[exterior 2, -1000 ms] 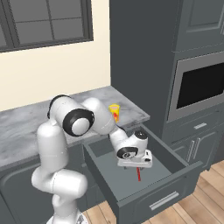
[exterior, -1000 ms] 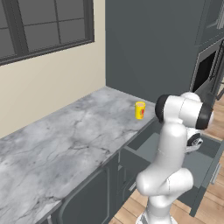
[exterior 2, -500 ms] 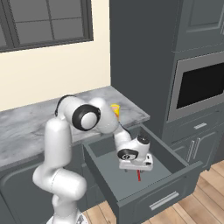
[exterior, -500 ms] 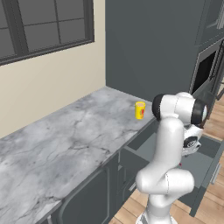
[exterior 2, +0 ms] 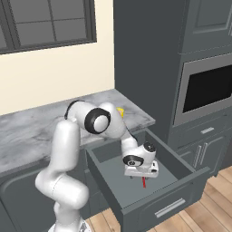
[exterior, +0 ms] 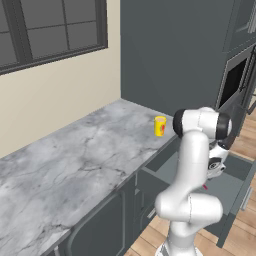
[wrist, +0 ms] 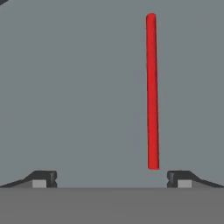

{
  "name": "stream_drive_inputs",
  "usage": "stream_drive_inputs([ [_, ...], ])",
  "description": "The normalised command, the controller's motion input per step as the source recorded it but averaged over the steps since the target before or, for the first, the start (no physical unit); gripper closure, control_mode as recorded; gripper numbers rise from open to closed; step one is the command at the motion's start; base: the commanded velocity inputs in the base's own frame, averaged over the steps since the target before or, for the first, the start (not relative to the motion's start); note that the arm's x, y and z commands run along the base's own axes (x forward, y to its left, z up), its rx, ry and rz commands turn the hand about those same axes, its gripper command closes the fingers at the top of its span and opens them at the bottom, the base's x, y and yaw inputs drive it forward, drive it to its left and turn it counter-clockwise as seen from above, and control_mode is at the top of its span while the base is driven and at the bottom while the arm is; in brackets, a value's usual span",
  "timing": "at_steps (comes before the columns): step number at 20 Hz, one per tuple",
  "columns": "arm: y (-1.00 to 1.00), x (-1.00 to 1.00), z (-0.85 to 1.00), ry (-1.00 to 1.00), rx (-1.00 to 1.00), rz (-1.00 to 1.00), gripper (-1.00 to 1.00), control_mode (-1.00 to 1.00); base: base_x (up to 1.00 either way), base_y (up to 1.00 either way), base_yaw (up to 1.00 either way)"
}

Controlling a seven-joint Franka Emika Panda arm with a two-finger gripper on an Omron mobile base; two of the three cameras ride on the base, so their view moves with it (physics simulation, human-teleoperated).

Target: Pick up the straw from the right drawer and put it inside the smoothie cup.

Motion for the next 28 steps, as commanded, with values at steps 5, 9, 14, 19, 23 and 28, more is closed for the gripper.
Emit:
stream_drive_inputs([
  [5, -0.11, 0.21, -0.26, 0.00, 0.00, 0.00, -1.00, -1.00, 0.00, 0.00, 0.00],
  [9, -0.15, 0.18, -0.27, 0.00, 0.00, 0.00, -1.00, -1.00, 0.00, 0.00, 0.00],
  [14, -0.12, 0.18, -0.26, 0.00, 0.00, 0.00, -1.00, -1.00, 0.00, 0.00, 0.00],
  [19, -0.03, 0.15, -0.33, 0.00, 0.00, 0.00, -1.00, -1.00, 0.00, 0.00, 0.00],
  [23, 0.00, 0.13, -0.41, 0.00, 0.00, 0.00, -1.00, -1.00, 0.00, 0.00, 0.00],
  [28, 0.00, 0.14, -0.41, 0.00, 0.00, 0.00, -1.00, -1.00, 0.00, 0.00, 0.00],
])
